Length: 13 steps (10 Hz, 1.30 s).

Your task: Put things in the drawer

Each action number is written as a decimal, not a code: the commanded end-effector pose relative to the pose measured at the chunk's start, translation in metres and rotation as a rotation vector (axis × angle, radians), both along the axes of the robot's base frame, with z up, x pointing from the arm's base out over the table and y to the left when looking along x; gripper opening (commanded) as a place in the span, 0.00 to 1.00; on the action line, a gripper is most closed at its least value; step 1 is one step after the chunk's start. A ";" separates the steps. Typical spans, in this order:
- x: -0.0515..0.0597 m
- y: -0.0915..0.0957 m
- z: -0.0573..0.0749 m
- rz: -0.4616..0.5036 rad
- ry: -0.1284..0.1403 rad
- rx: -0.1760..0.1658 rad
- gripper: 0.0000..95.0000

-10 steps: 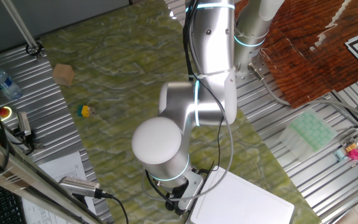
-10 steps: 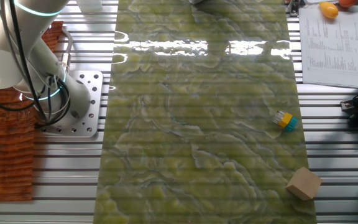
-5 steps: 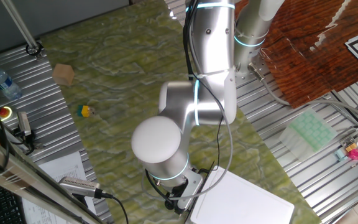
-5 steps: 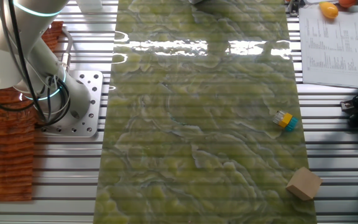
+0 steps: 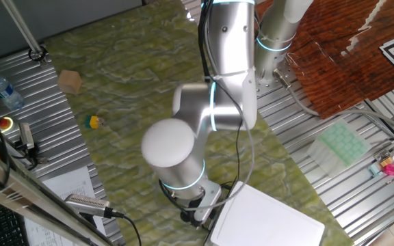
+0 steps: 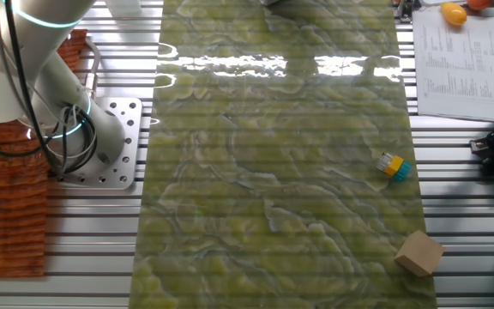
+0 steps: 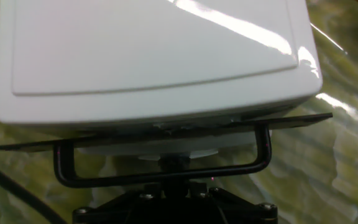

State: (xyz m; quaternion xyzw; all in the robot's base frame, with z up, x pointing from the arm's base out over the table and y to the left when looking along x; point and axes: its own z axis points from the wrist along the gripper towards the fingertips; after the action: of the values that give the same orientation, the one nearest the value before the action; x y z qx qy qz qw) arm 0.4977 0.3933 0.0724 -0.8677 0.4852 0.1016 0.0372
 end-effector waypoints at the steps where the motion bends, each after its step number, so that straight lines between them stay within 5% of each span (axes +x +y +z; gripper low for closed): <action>1: 0.000 0.001 0.000 0.062 -0.081 -0.020 0.00; 7: 0.000 0.001 -0.001 0.047 -0.047 -0.029 0.00; 8: 0.000 0.001 -0.001 0.047 -0.043 -0.026 0.20; 13: 0.000 0.001 -0.001 0.029 -0.024 0.014 0.20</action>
State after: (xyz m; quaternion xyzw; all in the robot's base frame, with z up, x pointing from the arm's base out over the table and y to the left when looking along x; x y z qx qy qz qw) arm 0.4966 0.3925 0.0722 -0.8754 0.4718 0.0936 0.0480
